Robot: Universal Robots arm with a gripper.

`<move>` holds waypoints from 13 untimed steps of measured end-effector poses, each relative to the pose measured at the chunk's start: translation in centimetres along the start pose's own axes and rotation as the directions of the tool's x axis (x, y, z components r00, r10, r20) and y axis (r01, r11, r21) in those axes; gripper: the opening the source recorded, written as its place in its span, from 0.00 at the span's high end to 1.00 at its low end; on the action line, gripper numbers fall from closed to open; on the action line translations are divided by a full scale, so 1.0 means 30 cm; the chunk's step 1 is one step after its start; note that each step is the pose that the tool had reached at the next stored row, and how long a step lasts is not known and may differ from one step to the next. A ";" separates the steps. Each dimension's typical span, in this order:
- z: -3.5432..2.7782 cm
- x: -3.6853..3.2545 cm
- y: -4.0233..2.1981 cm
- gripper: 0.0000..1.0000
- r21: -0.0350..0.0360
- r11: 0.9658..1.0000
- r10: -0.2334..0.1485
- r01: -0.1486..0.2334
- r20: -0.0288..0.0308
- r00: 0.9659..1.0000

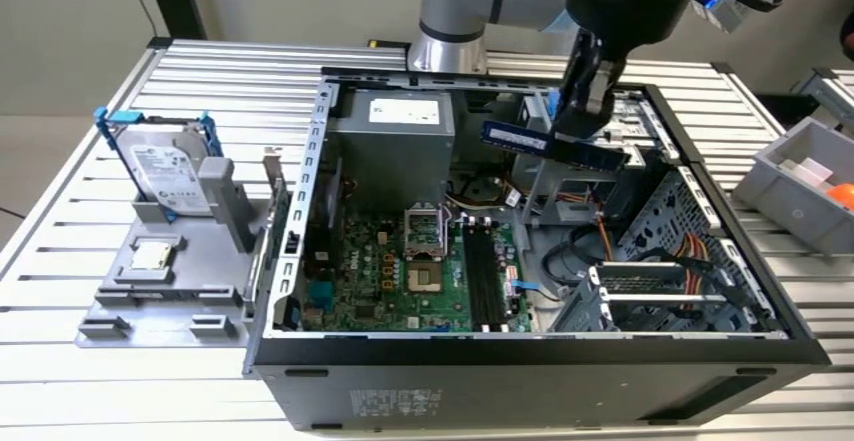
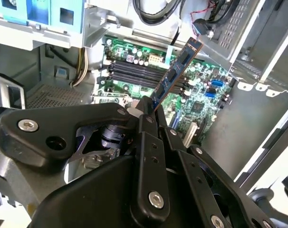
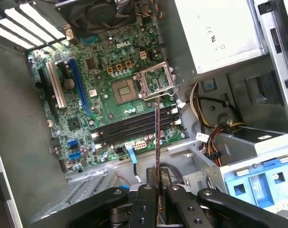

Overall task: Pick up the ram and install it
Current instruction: 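Insert the ram into the slot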

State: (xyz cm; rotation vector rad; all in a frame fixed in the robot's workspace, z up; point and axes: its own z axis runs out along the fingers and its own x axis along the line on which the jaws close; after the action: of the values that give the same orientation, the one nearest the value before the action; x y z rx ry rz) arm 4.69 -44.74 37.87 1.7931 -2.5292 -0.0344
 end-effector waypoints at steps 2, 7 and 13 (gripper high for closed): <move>0.000 0.001 0.000 1.00 0.000 1.000 0.017 -0.017 0.001 1.000; 0.000 0.010 -0.004 1.00 -0.001 0.999 0.047 -0.047 0.002 0.999; 0.000 0.024 -0.008 1.00 -0.003 0.997 0.082 -0.082 0.003 0.997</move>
State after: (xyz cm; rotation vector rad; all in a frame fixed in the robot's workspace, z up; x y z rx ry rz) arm 4.69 -45.49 37.87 1.6875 -2.6008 -0.0378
